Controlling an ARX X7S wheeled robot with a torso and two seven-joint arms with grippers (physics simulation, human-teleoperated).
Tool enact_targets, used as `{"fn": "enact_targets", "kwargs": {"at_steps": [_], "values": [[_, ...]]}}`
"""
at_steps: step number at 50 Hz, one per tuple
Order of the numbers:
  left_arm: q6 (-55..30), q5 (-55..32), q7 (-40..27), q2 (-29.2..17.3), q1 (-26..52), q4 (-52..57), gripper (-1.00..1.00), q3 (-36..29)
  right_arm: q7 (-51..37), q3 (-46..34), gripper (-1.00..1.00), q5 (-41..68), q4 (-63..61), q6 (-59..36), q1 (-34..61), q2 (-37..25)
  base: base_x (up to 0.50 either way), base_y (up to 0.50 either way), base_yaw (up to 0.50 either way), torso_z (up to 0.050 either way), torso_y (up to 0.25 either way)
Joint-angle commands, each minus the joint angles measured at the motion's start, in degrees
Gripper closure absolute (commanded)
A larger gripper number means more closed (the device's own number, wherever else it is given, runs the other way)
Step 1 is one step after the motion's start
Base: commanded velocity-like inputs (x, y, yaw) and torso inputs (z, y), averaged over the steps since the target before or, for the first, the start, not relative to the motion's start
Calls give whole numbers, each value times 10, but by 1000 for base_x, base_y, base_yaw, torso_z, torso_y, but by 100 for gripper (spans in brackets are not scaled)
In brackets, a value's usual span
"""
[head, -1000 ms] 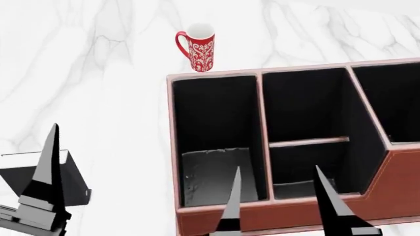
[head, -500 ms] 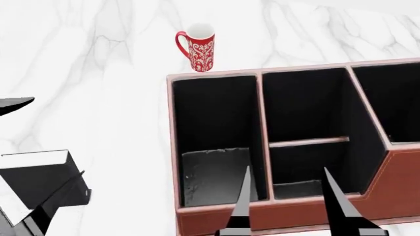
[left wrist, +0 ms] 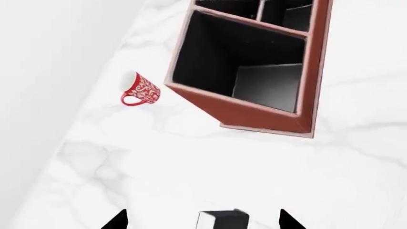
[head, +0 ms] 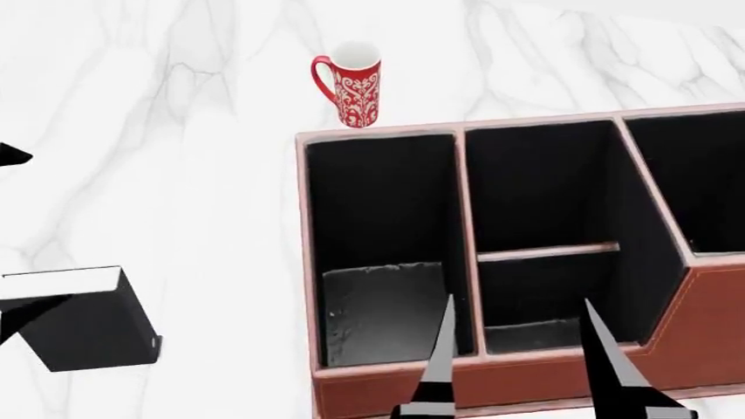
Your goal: Pick up the book and place it in the left compartment of the caddy.
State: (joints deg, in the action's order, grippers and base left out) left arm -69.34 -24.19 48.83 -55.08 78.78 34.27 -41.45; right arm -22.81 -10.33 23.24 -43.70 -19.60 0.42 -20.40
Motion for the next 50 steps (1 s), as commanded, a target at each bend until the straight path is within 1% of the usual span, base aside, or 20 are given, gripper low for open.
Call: {"fn": "enact_targets", "kwargs": {"at_steps": [1, 8, 10, 15, 19, 20, 23, 26, 27, 29, 39, 45, 50], "values": [[28, 60, 166, 32, 147, -114, -100, -169, 12, 6, -100, -11, 14, 24, -1, 5, 0, 0, 0, 0, 0], [47, 95, 188, 60, 172, -183, -100, -219, 12, 6, -100, -10, 20, 28, -2, 4, 0, 0, 0, 0, 0], [51, 112, 200, 68, 182, -204, -100, -249, 13, 6, -100, -11, 23, 30, -3, 4, 0, 0, 0, 0, 0], [63, 127, 207, 82, 187, -235, -100, -273, 13, 7, -100, -10, 28, 35, -4, 4, 0, 0, 0, 0, 0], [83, 144, 213, 81, 187, -250, -100, -299, 13, 7, -100, -10, 31, 36, -5, 4, 0, 0, 0, 0, 0], [73, 144, 219, 81, 185, -253, -100, -308, 12, 8, -100, -9, 31, 36, -4, 3, 0, 0, 0, 0, 0], [79, 148, 218, 81, 179, -259, -100, -318, 13, 9, -100, -8, 35, 39, -4, 3, 0, 0, 0, 0, 0], [102, 154, 215, 86, 170, -278, -100, -327, 14, 6, -100, -10, 40, 40, -4, 4, 0, 0, 0, 0, 0], [136, 156, 200, 92, 161, -298, -100, -320, 13, 6, -100, -9, 40, 39, -4, 4, 0, 0, 0, 0, 0], [129, 158, 207, 98, 162, -306, -100, -329, 13, 6, -100, -9, 40, 39, -4, 3, 0, 0, 0, 0, 0], [176, 194, 230, 135, 171, -394, -100, -384, 15, 3, -100, -11, 56, 47, -4, 4, 0, 0, 0, 0, 0], [213, 201, 227, 158, 172, -453, -100, -389, 16, 3, -100, -12, 65, 54, -5, 4, 0, 0, 0, 0, 0], [235, 218, 227, 172, 168, -489, -100, -412, 15, 1, -100, -13, 68, 53, -5, 3, 0, 0, 0, 0, 0]]}}
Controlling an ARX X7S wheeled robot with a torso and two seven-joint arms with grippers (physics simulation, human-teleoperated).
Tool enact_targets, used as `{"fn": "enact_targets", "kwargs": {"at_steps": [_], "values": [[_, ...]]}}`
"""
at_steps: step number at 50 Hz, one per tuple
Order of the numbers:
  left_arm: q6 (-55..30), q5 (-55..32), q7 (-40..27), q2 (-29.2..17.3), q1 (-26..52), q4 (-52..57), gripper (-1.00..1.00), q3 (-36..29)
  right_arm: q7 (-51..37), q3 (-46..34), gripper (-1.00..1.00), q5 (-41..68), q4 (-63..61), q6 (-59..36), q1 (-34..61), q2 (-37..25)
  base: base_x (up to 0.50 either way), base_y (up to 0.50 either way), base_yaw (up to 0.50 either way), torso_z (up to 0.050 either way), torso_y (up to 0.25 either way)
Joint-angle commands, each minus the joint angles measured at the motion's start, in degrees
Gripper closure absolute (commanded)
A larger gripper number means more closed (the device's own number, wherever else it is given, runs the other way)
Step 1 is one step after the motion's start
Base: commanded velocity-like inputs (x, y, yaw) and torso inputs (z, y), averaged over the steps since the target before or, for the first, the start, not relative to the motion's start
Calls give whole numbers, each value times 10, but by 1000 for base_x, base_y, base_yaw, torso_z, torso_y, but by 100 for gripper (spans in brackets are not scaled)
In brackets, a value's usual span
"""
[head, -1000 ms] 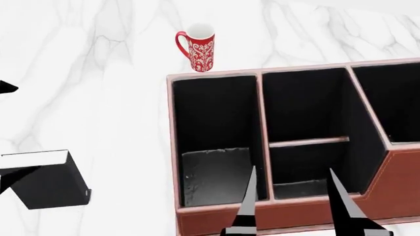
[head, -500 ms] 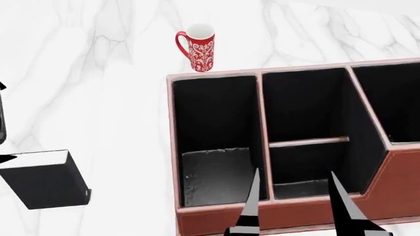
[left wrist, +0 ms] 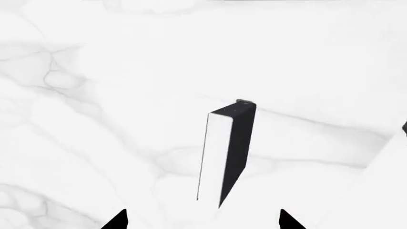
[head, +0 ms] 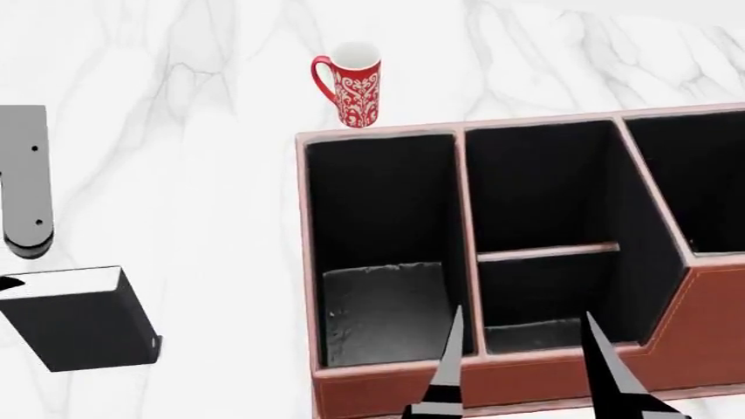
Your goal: Pick up the book and place it in the left compartment of the caddy.
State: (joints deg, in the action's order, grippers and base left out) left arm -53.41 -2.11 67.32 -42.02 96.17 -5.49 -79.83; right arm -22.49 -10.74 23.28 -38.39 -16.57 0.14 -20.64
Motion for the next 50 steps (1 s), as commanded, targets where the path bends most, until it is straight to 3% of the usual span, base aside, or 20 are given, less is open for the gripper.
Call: {"fn": "enact_targets", "kwargs": {"at_steps": [1, 23, 50], "values": [[79, -3, 42, 44, -8, -96, -100, -29, 12, 5, -100, -13, 17, 24, -2, 6, 0, 0, 0, 0, 0], [170, 15, 9, 90, -25, -207, -100, -43, 13, 1, -100, -13, 31, 32, -1, 4, 0, 0, 0, 0, 0], [277, 51, -42, 106, -49, -271, -100, -69, 8, -3, -100, -12, 31, 32, -1, 1, 0, 0, 0, 0, 0]]}}
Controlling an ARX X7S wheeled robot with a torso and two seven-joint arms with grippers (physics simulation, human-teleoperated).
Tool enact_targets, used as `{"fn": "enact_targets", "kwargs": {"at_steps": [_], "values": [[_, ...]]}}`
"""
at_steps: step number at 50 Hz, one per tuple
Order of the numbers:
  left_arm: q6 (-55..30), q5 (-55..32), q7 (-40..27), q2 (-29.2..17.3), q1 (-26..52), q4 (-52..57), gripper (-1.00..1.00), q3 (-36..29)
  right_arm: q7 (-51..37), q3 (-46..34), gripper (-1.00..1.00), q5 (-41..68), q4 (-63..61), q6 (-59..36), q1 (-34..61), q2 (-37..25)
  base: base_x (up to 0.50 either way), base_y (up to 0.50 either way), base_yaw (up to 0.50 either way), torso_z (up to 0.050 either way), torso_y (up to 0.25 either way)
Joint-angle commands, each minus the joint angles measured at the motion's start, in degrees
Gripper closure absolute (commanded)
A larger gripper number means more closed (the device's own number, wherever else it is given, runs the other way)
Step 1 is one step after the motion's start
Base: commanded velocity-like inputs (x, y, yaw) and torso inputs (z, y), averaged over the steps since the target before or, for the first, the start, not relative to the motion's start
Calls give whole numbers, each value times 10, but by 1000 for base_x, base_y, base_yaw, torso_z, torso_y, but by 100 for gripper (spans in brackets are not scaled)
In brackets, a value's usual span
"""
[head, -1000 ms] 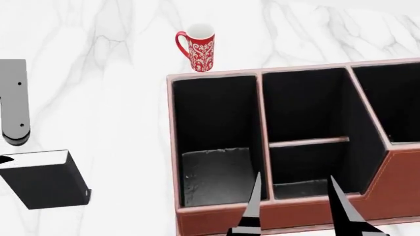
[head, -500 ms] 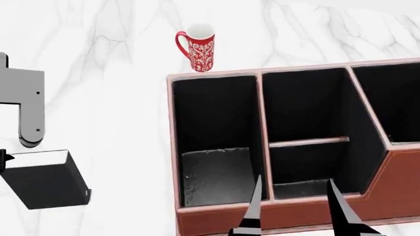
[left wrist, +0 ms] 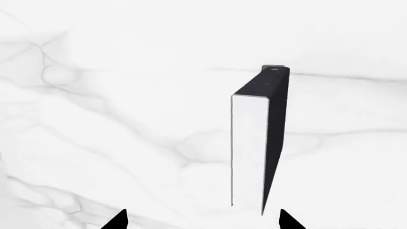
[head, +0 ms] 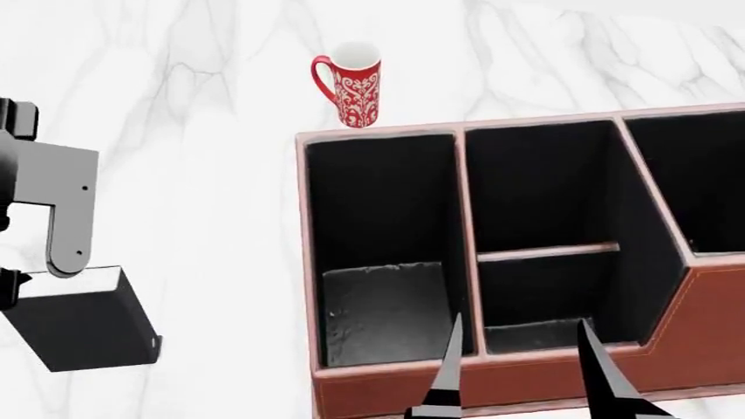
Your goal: Pick up the book and place it in the left compartment of the caddy.
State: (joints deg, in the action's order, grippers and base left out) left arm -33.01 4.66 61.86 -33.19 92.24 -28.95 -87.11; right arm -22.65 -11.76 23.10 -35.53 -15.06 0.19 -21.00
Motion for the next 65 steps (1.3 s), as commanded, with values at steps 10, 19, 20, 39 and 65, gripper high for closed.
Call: {"fn": "enact_targets", "kwargs": {"at_steps": [10, 19, 20, 39, 65], "values": [[146, -16, -31, 41, -27, -104, -100, 13, 9, 4, -100, -11, 7, 20, -1, 4, 0, 0, 0, 0, 0], [177, -19, -54, 48, -45, -137, -100, 18, 8, 1, -100, -12, 8, 21, 0, 3, 0, 0, 0, 0, 0], [177, -19, -54, 48, -45, -137, -100, 18, 8, 1, -100, -11, 7, 21, 0, 3, 0, 0, 0, 0, 0], [101, -50, -13, 13, -64, -32, -100, 22, 6, -4, -100, -12, 11, 23, 2, 2, 0, 0, 0, 0, 0], [146, -57, -66, 10, -103, -66, -100, 37, 1, -11, -100, -11, 9, 22, 4, -1, 0, 0, 0, 0, 0]]}}
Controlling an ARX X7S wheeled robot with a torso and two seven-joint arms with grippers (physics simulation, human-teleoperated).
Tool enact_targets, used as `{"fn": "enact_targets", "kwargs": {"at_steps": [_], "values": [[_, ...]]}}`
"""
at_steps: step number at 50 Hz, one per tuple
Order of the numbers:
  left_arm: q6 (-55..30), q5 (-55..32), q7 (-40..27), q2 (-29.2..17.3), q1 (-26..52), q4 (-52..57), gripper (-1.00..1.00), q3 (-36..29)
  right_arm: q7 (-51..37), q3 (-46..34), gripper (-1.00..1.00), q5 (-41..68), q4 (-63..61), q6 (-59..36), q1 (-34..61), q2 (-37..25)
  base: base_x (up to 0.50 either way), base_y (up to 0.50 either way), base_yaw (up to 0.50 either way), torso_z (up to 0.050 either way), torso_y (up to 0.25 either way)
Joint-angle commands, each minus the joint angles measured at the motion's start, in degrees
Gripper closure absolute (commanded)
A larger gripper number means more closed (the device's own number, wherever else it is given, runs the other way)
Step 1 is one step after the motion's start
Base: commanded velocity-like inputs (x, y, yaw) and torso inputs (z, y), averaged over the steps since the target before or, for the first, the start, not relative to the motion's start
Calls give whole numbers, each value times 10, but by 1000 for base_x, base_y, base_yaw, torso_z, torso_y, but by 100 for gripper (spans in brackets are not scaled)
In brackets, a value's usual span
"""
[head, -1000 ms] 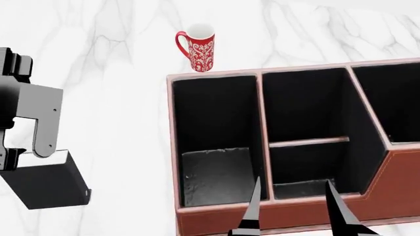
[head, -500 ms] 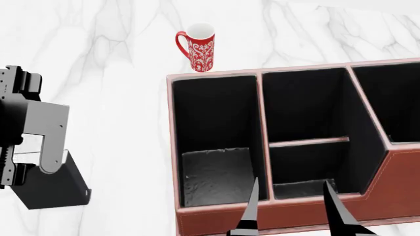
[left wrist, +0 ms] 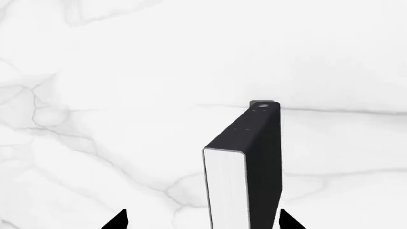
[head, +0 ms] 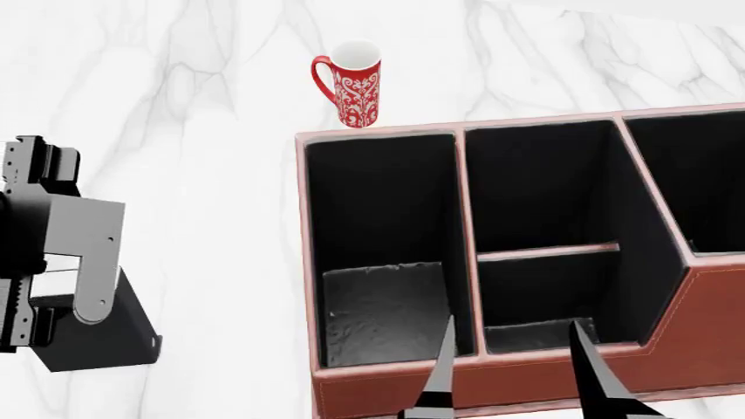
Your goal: Pick up the book and place it in the left compartment of the caddy.
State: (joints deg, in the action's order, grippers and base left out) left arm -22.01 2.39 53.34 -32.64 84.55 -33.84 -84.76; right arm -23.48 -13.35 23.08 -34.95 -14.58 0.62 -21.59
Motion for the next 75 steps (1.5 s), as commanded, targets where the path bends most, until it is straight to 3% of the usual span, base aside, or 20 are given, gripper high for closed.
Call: {"fn": "enact_targets", "kwargs": {"at_steps": [1, 42, 72, 73, 75], "values": [[36, -34, 18, 3, -27, -17, -100, 14, 10, 5, -100, -11, 3, 18, -1, 5, 0, 0, 0, 0, 0], [66, -32, -34, 9, -64, -73, -100, 21, 5, -7, -100, -15, 6, 21, 3, 1, 0, 0, 0, 0, 0], [119, -28, -78, 64, -72, -199, -100, 31, 2, -14, -100, -14, 10, 21, 7, -1, 0, 0, 0, 0, 0], [127, -27, -88, 64, -72, -202, 100, 33, 1, -14, -100, -14, 10, 21, 7, -1, 0, 0, 0, 0, 0], [104, -33, -93, 67, -71, -198, 100, 41, 1, -14, -100, -13, 9, 20, 8, -2, 0, 0, 0, 0, 0]]}}
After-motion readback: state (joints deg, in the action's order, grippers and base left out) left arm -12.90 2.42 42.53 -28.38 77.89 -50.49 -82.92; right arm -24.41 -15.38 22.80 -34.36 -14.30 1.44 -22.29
